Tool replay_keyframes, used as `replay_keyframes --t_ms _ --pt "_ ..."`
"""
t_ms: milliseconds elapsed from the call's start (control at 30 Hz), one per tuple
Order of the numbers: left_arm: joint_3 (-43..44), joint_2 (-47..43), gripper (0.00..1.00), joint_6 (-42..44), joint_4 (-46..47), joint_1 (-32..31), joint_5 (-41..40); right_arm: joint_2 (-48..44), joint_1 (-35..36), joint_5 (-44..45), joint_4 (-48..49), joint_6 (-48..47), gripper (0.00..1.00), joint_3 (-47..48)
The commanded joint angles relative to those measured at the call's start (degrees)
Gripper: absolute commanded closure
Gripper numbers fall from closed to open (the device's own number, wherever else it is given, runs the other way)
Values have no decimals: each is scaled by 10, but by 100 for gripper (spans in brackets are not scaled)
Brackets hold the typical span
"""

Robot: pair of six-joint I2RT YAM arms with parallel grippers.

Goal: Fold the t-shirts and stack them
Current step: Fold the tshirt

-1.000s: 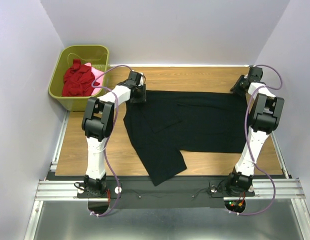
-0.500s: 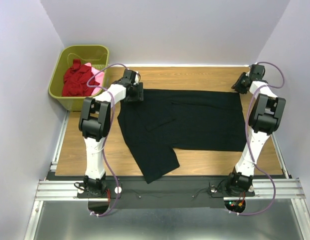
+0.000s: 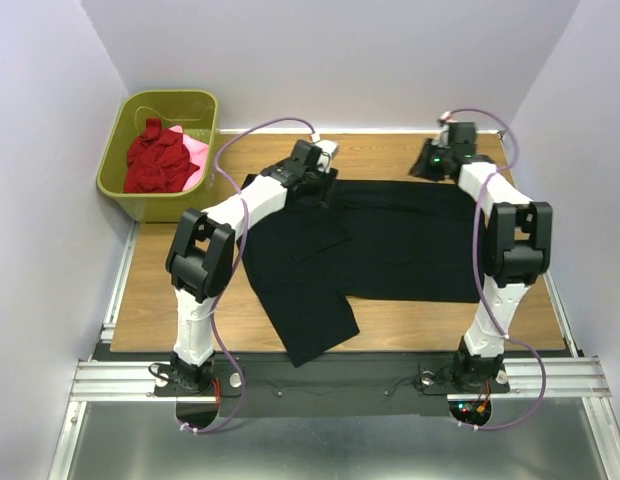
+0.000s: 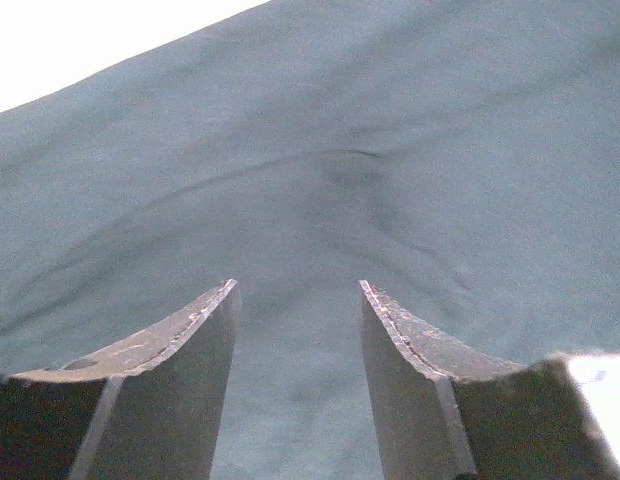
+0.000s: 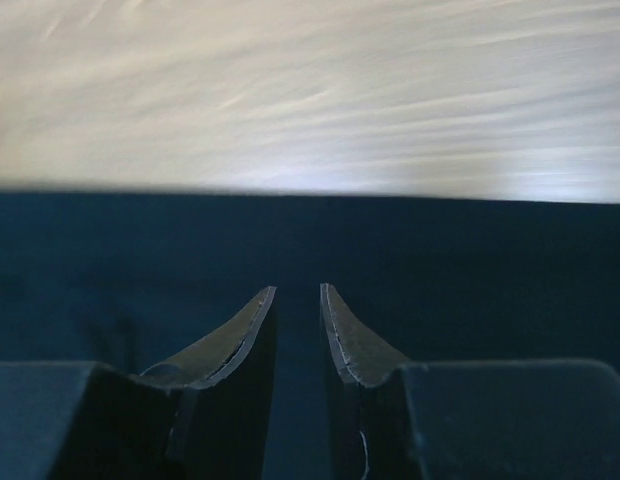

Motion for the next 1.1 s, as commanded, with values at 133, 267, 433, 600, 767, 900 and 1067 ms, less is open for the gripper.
replay_keyframes --t_ms 133,267,433,600,767,900,1067 --pt "2 16 45 12 1 -10 20 70 101 -46 8 -16 73 27" --pt "-22 18 47 14 -9 -13 32 91 125 -42 8 -17 74 40" --pt "-64 14 50 14 -10 -22 53 104 146 -43 8 -18 74 46" --pt "-107 7 51 13 -19 -27 56 109 151 -36 7 -14 74 27" --pt "-137 -8 52 8 -34 -25 41 93 151 -33 4 -4 74 -14" --pt "-153 -31 53 2 -34 -24 43 72 150 -20 -4 -11 74 -29" --pt "-156 -72 52 -32 1 19 35 33 105 36 -3 -1 75 -31"
